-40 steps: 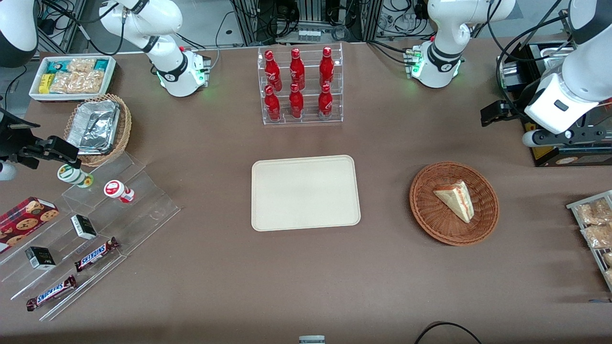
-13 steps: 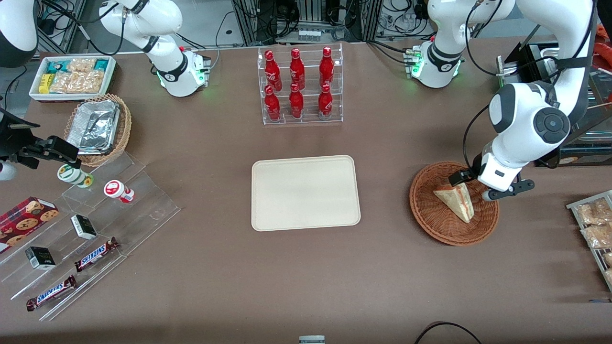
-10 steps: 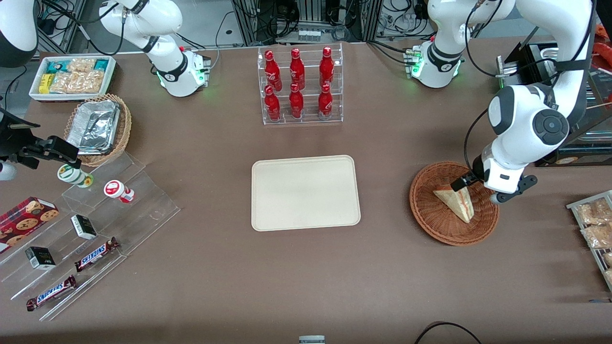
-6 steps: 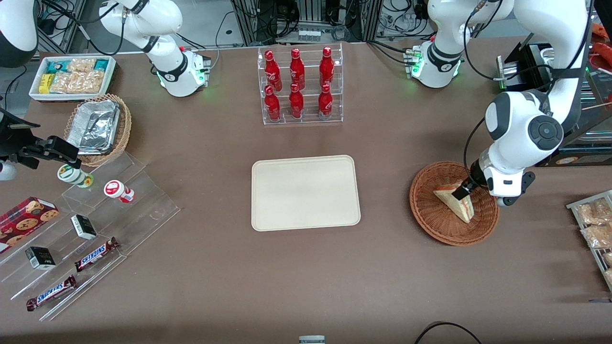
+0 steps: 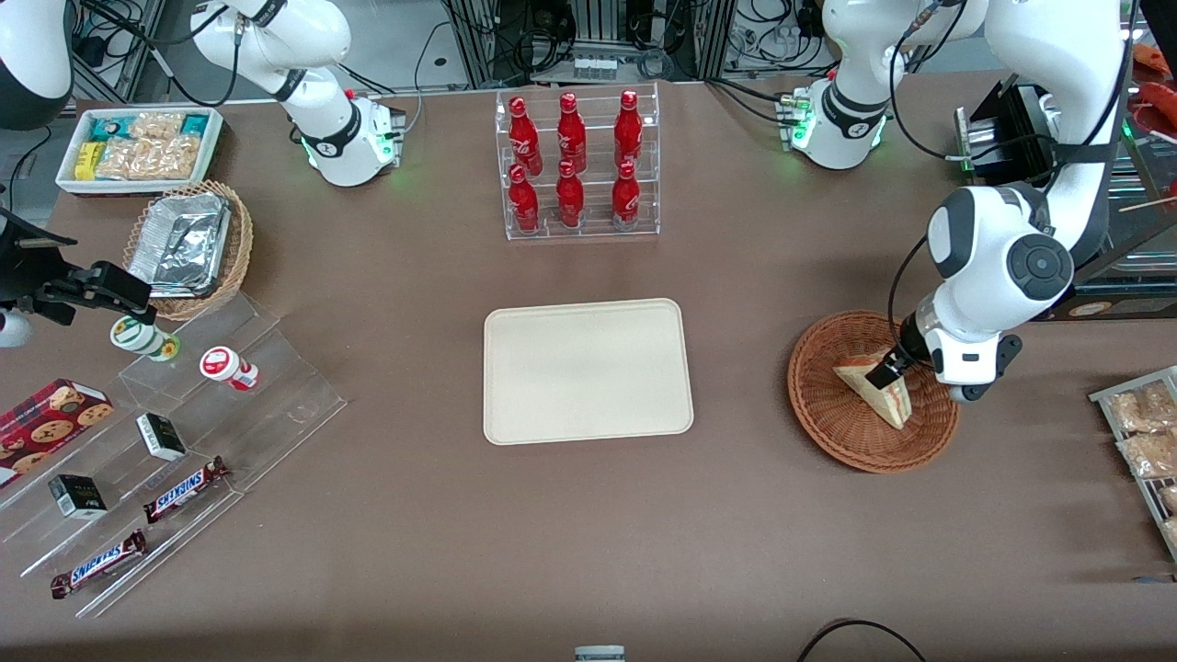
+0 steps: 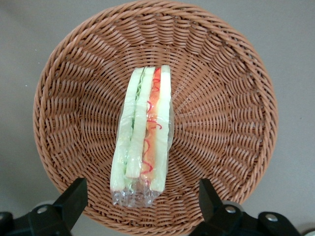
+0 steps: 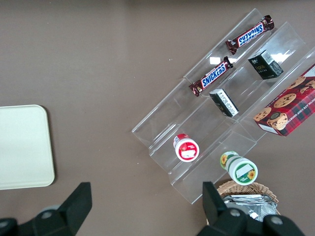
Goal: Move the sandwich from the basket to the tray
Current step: 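Close the left gripper on the sandwich's crust edge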
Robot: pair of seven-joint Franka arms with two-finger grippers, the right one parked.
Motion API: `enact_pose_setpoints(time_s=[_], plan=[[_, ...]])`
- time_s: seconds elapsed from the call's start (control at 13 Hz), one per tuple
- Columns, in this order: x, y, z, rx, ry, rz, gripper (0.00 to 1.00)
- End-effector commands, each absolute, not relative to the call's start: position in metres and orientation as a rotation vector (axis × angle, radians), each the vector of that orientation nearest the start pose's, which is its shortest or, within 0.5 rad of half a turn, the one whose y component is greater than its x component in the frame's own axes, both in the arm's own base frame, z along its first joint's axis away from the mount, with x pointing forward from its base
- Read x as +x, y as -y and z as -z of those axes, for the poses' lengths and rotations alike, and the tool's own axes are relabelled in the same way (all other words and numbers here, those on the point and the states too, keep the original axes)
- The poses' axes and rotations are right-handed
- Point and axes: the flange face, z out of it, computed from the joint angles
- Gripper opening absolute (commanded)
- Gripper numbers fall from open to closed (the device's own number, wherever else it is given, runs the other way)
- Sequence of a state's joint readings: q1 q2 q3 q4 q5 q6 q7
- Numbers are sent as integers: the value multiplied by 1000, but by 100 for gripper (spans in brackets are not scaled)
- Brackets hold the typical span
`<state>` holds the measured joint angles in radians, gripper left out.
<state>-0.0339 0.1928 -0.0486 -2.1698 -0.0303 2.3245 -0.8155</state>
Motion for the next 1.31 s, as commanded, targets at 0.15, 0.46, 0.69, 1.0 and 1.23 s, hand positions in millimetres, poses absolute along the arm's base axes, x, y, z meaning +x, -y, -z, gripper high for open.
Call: enact_pose_setpoints(time_s=[0.15,0.46,0.69,1.0,1.23], plan=[[561,46,-282,-2924,1169,-46,100],[561,46,-259,-2911,1190,-64,100],[560,46,-246,-2905,1193,-83,97],[558,43,-256,-2907,1168,-79,0],[558,49,-280,-2884,1051,-122,0]])
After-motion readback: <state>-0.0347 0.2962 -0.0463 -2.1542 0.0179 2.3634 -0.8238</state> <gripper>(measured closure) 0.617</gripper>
